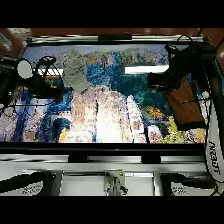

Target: Fold the shirts.

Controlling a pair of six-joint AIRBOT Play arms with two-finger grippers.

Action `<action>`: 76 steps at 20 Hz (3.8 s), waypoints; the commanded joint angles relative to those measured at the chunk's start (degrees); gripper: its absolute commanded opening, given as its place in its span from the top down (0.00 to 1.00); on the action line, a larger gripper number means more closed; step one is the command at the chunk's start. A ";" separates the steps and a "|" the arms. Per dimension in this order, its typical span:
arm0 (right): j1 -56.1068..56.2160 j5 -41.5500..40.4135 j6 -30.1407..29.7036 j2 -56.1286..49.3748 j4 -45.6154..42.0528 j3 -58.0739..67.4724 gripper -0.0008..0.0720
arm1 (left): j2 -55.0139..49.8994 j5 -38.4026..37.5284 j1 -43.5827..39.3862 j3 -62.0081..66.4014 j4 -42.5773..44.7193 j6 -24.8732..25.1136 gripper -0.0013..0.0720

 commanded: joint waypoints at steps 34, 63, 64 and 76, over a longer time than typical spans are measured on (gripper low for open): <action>0.09 12.57 -3.23 -0.11 -0.28 -0.04 0.25 | -28.87 35.15 6.91 17.57 -12.02 -7.13 0.14; 0.09 17.55 -6.84 2.14 7.19 3.43 0.56 | -27.30 43.34 2.08 28.94 -8.59 -2.58 0.94; 0.09 17.64 -6.84 3.87 8.41 5.57 0.63 | -22.18 43.34 0.17 28.94 -6.14 -0.92 0.94; 0.04 9.94 -10.01 31.28 -5.20 13.46 0.43 | 7.08 21.55 -22.05 13.60 -8.94 -6.69 0.94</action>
